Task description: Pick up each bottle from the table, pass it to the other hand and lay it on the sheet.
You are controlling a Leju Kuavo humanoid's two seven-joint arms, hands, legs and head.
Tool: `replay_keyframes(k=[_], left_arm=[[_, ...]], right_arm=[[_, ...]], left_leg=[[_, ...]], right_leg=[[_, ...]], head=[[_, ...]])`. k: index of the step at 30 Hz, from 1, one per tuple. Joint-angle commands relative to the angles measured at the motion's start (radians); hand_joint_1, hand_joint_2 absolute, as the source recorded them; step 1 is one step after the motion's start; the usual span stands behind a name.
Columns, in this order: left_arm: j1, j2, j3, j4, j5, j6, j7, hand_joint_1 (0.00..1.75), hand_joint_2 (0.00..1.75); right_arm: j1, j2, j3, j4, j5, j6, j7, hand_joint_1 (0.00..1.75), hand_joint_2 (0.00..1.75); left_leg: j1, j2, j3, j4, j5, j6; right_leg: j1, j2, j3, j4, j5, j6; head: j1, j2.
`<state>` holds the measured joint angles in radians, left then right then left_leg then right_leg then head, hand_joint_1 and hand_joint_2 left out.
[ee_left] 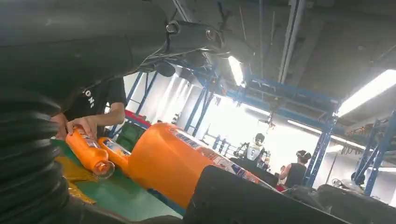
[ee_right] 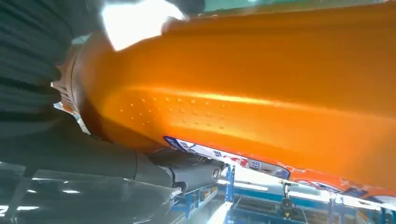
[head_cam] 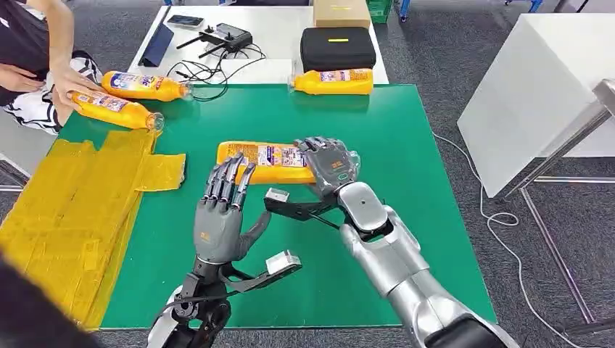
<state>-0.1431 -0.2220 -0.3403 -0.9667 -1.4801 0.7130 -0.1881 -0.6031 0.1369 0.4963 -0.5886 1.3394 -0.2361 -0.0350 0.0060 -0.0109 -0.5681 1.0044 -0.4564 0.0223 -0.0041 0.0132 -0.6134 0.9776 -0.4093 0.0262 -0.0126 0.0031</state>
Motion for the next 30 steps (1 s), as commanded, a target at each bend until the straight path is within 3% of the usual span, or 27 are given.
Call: replay_keyframes(k=[1,15,17,20,30], left_arm=[[-0.052,0.011,0.044,0.070,-0.013,-0.015,0.015,0.00,1.75],[-0.049,0.011,0.038,0.082,-0.022,-0.015,0.016,0.00,1.75],[-0.050,0.010,0.037,0.085,-0.022,-0.015,0.016,0.00,1.75],[-0.051,0.007,0.032,0.088,-0.021,-0.015,0.015,0.00,1.75],[-0.058,0.002,0.015,0.120,-0.011,-0.015,-0.002,0.00,1.75]], right_arm=[[-0.057,-0.027,0.136,-0.062,-0.008,-0.006,0.058,1.75,1.75],[-0.094,-0.063,0.110,-0.033,-0.012,0.008,0.092,1.75,1.75],[-0.099,-0.067,0.109,-0.028,-0.010,0.009,0.098,1.75,1.75],[-0.128,-0.071,0.105,0.020,-0.006,0.023,0.111,1.75,1.75],[-0.125,-0.061,0.109,0.085,-0.043,0.053,0.021,1.75,1.75]], left_leg=[[0.000,0.002,0.003,0.000,-0.001,-0.001],[0.000,0.001,0.004,-0.001,-0.001,0.000],[0.000,0.002,0.009,-0.001,-0.003,-0.001],[0.000,0.001,0.004,0.000,-0.001,-0.001],[0.000,0.001,0.004,-0.001,-0.001,0.000]], right_leg=[[0.000,0.001,0.002,0.000,-0.001,0.000],[0.000,-0.001,0.002,-0.001,-0.001,0.000],[0.001,-0.001,0.008,-0.001,-0.003,0.000],[0.000,-0.001,0.003,-0.001,-0.001,0.000],[0.000,-0.001,0.003,-0.001,-0.001,0.000]], head=[[0.000,0.000],[0.000,0.000],[0.000,0.000],[0.000,0.000],[0.000,0.000]])
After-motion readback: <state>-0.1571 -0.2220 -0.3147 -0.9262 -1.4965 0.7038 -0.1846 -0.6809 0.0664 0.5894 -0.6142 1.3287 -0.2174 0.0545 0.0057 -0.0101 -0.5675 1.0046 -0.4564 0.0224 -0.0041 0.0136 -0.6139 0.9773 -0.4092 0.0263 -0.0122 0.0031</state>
